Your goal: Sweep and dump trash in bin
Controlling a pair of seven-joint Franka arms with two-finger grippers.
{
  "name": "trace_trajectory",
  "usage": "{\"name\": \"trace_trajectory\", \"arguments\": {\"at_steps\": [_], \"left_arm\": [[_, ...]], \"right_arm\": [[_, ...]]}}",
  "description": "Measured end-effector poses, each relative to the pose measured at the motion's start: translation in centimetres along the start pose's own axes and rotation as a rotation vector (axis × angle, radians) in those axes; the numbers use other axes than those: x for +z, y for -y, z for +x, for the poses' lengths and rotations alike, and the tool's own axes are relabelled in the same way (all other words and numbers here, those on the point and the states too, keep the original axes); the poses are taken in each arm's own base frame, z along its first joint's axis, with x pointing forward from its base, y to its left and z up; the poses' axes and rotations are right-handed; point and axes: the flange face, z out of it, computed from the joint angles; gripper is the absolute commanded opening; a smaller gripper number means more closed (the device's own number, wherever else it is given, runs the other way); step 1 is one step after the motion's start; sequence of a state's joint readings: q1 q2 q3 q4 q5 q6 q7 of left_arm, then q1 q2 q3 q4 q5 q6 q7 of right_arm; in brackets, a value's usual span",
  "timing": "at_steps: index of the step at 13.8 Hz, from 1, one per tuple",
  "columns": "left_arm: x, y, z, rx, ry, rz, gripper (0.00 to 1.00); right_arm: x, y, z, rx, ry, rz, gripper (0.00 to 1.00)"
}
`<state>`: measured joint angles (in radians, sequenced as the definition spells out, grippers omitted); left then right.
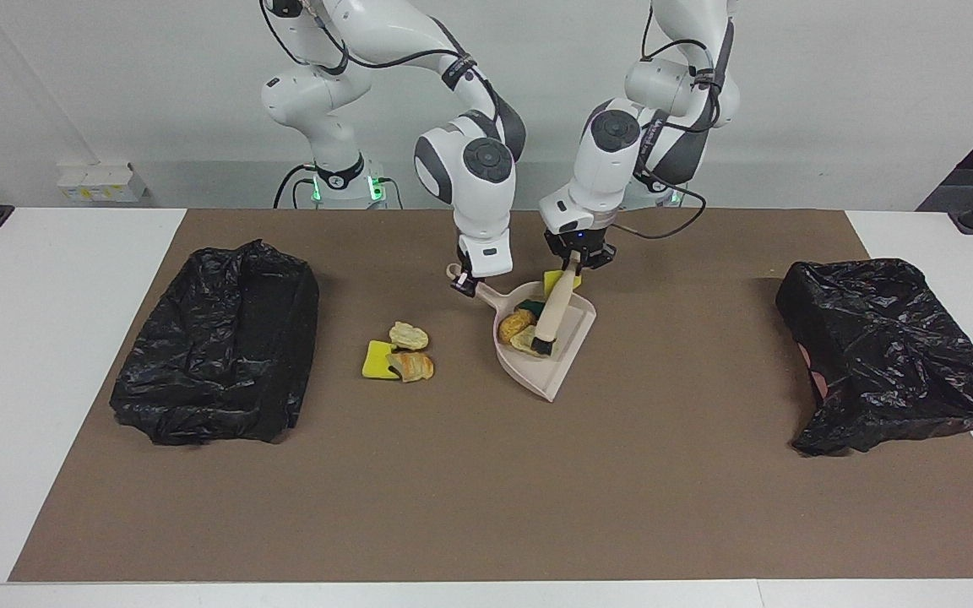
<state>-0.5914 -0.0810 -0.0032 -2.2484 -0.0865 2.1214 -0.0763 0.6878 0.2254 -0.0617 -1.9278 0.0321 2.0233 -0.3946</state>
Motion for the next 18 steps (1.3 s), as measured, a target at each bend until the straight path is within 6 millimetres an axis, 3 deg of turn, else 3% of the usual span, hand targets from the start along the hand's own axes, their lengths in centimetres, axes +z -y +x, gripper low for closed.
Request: {"name": "trace_trajectory", "arguments": {"at_steps": [2, 4, 6, 11, 18], "left_arm": [[-3.1, 2.4, 0.4, -0.043, -0.002, -0.009, 0.00], [-5.7, 3.1, 0.6, -0.056, -0.012, -0.015, 0.00], [-6.6, 3.4, 0.8, -0.062, -0.022, -0.016, 0.00], [-5.2, 7.4, -0.6, -0.237, 0.070, -0.018, 0.00], [-1.4, 6.7, -5.1, -0.565, 0.151, 0.014, 0.00]], "right_arm": [[0.0, 0.0, 0.0, 0.000, 0.000, 0.000, 0.00], [0.0, 0.0, 0.0, -0.007, 0.000, -0.001, 0.00], [0.0, -0.4, -0.1, -0.062, 0.001, -0.009, 0.00], [0.2, -2.0, -0.7, -0.173, 0.009, -0.026, 0.00], [0.5, -6.1, -2.9, -0.462, 0.149, -0.139, 0.00]]}}
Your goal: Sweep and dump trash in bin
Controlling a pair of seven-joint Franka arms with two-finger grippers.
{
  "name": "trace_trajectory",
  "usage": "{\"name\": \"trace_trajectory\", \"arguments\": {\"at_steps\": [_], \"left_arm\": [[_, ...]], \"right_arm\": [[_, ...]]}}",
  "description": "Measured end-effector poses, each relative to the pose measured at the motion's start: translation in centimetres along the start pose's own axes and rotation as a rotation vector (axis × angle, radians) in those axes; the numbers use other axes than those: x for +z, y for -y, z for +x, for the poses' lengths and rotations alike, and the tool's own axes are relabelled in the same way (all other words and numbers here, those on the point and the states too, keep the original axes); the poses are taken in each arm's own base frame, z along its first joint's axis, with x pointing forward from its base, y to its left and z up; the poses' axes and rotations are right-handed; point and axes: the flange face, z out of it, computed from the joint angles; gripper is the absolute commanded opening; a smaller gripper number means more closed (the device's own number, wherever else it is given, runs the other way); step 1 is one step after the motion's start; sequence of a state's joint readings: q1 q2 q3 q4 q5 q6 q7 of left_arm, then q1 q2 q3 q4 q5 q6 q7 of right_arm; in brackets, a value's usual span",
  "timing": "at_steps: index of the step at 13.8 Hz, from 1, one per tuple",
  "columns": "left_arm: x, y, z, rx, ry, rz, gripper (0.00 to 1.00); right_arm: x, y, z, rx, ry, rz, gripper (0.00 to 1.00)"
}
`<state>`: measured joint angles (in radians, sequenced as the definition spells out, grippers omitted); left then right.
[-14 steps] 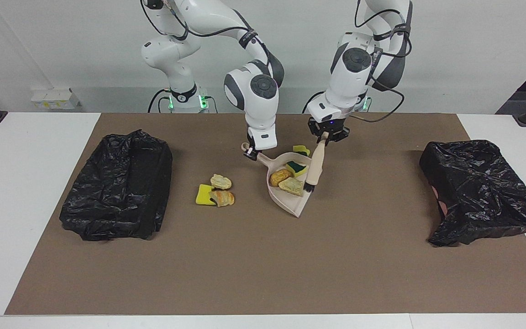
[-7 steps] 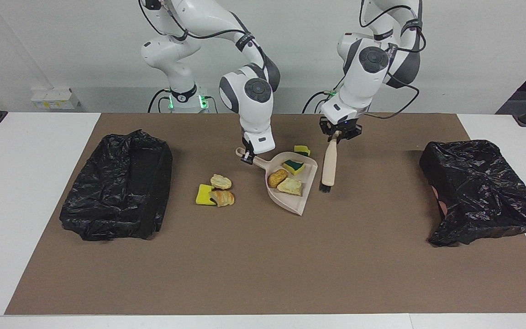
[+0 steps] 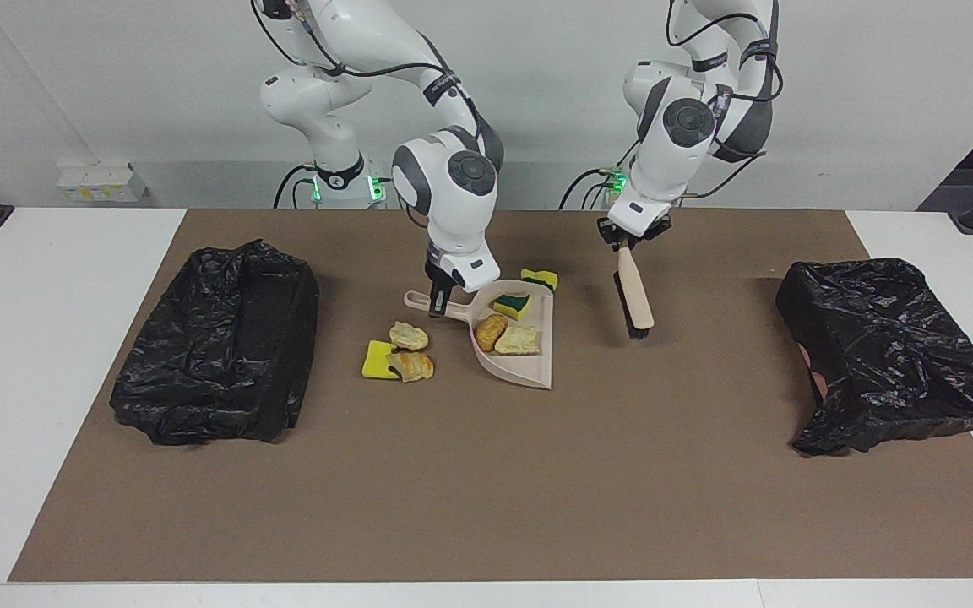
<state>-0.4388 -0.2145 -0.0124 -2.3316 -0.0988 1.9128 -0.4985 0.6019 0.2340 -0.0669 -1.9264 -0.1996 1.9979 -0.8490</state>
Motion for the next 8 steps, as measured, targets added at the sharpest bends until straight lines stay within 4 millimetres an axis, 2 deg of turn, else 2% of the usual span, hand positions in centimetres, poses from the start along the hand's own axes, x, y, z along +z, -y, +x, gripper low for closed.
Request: {"name": "trace_trajectory", "arguments": {"at_steps": [4, 6, 8], "left_arm": [[0.8, -0.6, -0.4, -0.107, 0.006, -0.051, 0.00], [1.7, -2.2, -1.6, -0.181, 0.014, -0.062, 0.00], [2.4, -5.2, -3.9, -0.273, 0.014, -0.051, 0.00]], "right_arm": [[0.7, -0.2, -2.1, -0.021, 0.083, 0.051, 0.00], [0.9, 0.6, -2.5, 0.022, 0.110, 0.079, 0.00], [1.6, 2.3, -2.6, 0.071, 0.119, 0.084, 0.00]]}}
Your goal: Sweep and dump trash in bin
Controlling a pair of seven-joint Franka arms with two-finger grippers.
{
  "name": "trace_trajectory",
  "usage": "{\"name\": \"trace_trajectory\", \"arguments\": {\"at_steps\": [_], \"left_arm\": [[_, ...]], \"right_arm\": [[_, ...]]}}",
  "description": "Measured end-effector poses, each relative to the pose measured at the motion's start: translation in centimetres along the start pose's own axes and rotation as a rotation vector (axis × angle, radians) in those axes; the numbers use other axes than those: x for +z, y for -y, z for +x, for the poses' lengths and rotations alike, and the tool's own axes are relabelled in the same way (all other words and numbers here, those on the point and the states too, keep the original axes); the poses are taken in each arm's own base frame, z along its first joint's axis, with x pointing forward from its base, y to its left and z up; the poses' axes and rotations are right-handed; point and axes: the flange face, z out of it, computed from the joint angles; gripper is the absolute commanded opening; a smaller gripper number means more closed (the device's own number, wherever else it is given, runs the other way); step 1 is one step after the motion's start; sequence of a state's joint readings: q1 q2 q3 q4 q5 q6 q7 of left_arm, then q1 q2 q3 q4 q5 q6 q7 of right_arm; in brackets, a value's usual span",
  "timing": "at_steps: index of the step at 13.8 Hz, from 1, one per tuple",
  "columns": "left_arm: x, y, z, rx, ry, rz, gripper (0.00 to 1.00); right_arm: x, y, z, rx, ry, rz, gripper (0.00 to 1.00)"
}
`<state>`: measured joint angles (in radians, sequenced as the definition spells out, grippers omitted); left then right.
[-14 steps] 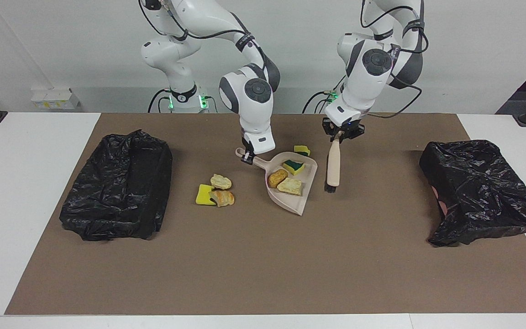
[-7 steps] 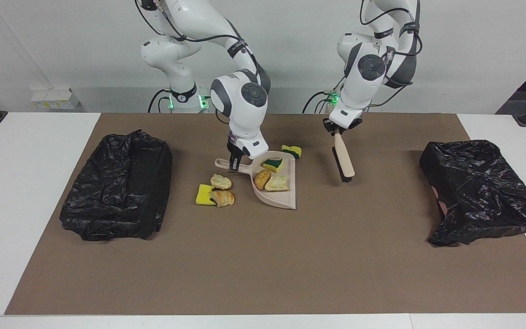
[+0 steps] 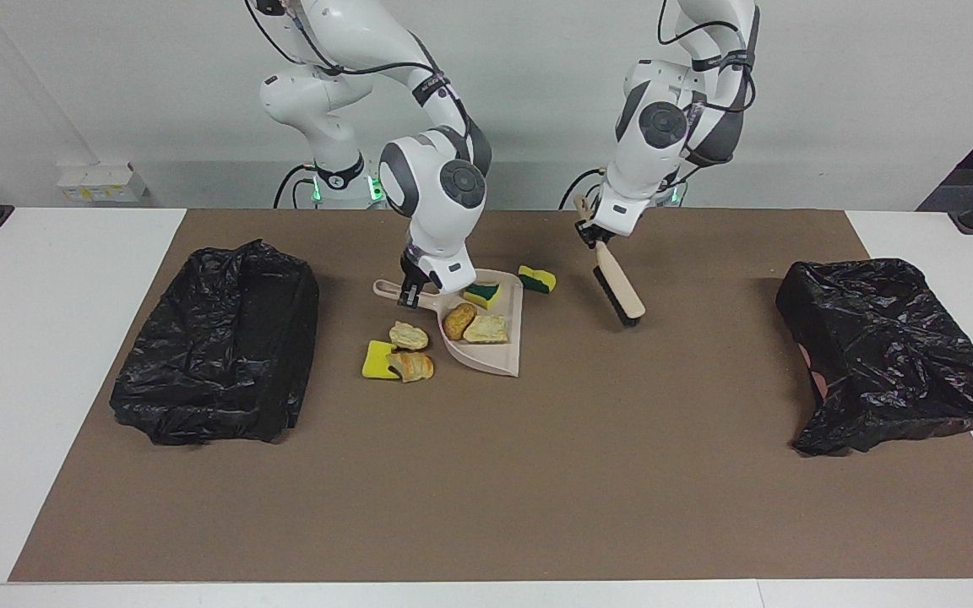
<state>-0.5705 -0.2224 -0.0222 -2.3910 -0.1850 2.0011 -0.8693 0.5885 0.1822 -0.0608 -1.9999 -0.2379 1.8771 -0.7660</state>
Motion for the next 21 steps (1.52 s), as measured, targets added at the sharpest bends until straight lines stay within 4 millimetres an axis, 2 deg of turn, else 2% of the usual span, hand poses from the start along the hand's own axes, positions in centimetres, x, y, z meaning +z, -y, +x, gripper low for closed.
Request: {"name": "trace_trajectory", "arguments": {"at_steps": [3, 5, 9, 14, 16, 19, 21], "left_arm": [[1.7, -3.4, -5.2, -0.072, -0.017, -0.025, 0.00], [2.8, -4.2, -6.5, -0.072, -0.019, -0.038, 0.00], [3.4, -6.5, -7.1, 0.052, -0.038, -0.102, 0.00], [0.2, -11.8, -8.2, 0.142, -0.029, -0.193, 0.00], [-0.6, -13.1, -8.1, 0.158, -0.011, -0.226, 0.00], [-2.0, -13.5, -7.2, 0.148, -0.015, -0.250, 0.00], [-3.1, -12.7, -5.8, 0.121, -0.009, -0.251, 0.00]], "right_arm": [[1.3, 3.3, 0.5, -0.021, -0.037, -0.037, 0.00], [1.7, 4.3, 0.2, -0.029, -0.055, -0.050, 0.00], [1.8, 4.5, 0.1, -0.030, -0.057, -0.051, 0.00], [1.8, 4.5, 0.1, -0.029, -0.058, -0.051, 0.00], [1.8, 4.5, 0.1, -0.029, -0.058, -0.051, 0.00], [1.8, 4.5, 0.1, -0.029, -0.058, -0.051, 0.00], [1.8, 4.5, 0.1, -0.029, -0.058, -0.051, 0.00]]}}
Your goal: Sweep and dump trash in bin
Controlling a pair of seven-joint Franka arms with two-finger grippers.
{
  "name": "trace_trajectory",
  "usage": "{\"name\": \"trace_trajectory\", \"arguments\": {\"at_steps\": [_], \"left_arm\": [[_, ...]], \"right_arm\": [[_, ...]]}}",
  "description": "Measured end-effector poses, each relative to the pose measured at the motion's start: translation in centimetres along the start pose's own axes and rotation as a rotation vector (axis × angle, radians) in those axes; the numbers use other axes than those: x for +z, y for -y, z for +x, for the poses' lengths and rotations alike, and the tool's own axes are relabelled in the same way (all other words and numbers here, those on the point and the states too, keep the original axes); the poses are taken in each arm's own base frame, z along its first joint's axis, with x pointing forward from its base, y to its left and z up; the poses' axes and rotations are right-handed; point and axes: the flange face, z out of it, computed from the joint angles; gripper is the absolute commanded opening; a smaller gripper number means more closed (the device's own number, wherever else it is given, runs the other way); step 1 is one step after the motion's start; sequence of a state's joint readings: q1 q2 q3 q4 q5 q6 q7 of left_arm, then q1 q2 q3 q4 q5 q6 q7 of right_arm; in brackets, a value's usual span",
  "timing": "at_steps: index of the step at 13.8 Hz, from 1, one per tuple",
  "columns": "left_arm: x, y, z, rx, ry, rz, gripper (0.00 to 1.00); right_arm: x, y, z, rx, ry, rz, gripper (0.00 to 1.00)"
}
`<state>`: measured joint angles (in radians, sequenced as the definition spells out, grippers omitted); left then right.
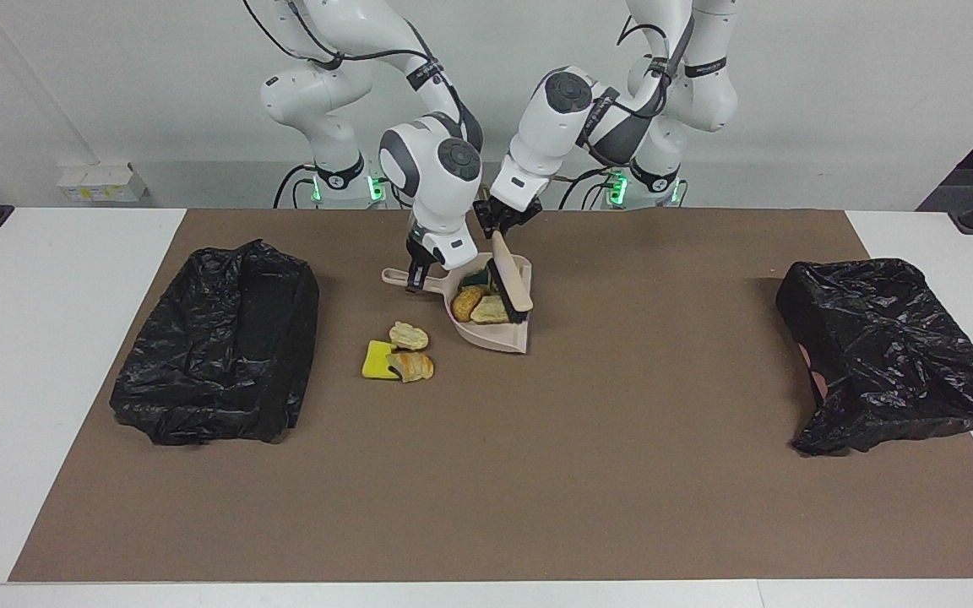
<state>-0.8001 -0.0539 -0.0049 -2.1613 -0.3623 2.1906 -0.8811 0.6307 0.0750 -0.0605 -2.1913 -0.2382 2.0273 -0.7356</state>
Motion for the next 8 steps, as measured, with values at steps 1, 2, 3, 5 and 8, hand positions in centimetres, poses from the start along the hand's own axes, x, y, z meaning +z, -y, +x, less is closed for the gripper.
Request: {"name": "trace_trajectory", "arguments": {"at_steps": [1, 2, 3, 5, 8], "left_arm": [[-0.9, 0.6, 0.8, -0.014, 0.000, -0.003, 0.00], [-1.9, 1.2, 1.6, -0.020, 0.001, -0.004, 0.00], [-2.8, 1.9, 2.3, -0.017, 0.006, -0.003, 0.00], [-3.8, 3.4, 3.5, 0.035, 0.002, 0.032, 0.00], [-4.1, 6.3, 5.7, 0.157, 0.002, 0.142, 0.00]], "right_arm": [[0.0, 0.0, 0.0, 0.000, 0.000, 0.000, 0.00], [0.0, 0.0, 0.0, 0.001, 0.000, 0.000, 0.00], [0.0, 0.0, 0.0, 0.006, -0.001, 0.000, 0.00], [-0.4, -0.4, -0.2, 0.051, -0.010, -0.002, 0.00], [-2.9, -3.3, -3.7, 0.174, -0.071, 0.011, 0.00]]}}
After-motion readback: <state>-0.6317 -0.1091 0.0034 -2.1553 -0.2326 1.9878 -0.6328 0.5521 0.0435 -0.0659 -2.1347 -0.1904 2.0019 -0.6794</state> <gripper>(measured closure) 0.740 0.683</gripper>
